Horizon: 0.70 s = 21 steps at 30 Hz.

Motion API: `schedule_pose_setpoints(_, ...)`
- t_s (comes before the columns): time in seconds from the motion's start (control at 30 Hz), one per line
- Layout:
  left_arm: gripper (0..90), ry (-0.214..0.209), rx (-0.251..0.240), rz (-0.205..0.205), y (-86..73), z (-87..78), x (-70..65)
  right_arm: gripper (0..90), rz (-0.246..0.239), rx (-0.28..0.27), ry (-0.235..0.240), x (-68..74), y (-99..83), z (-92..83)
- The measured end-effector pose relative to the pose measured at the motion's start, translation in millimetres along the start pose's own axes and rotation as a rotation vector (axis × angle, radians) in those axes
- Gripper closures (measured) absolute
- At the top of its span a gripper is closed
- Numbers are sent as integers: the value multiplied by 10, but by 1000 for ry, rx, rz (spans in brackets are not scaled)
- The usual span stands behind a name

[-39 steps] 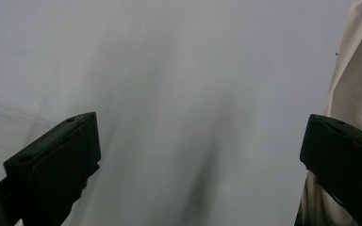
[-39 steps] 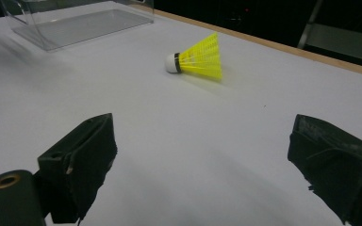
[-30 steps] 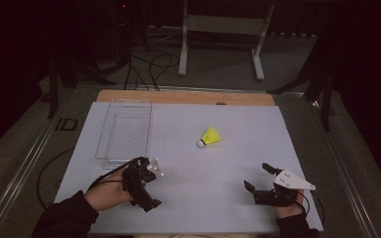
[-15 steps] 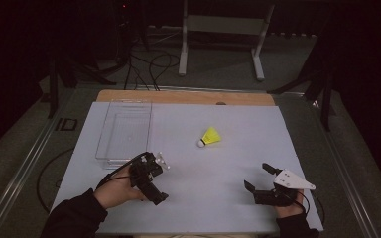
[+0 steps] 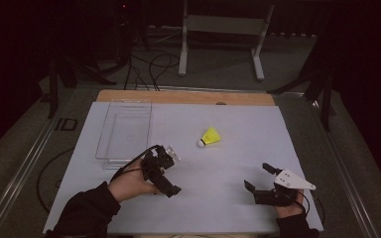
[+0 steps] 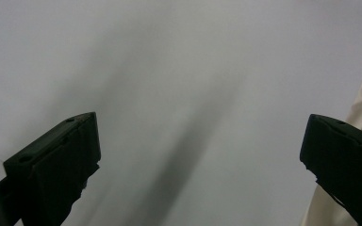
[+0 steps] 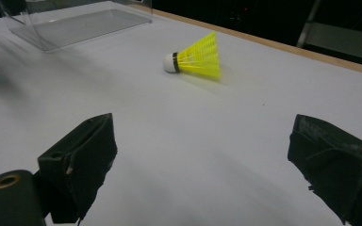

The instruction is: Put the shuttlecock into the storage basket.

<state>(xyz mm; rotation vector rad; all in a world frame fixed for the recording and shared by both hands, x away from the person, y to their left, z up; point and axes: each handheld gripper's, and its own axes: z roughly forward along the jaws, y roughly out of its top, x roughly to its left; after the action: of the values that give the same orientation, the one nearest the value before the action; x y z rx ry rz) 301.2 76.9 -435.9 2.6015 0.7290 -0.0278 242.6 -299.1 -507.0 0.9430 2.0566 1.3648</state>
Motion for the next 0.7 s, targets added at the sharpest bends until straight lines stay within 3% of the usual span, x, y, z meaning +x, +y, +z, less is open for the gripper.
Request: schedule_pose_setpoints(0.7,0,17,-3,15,369,-36,98,82,3,1,0,1,0,2)
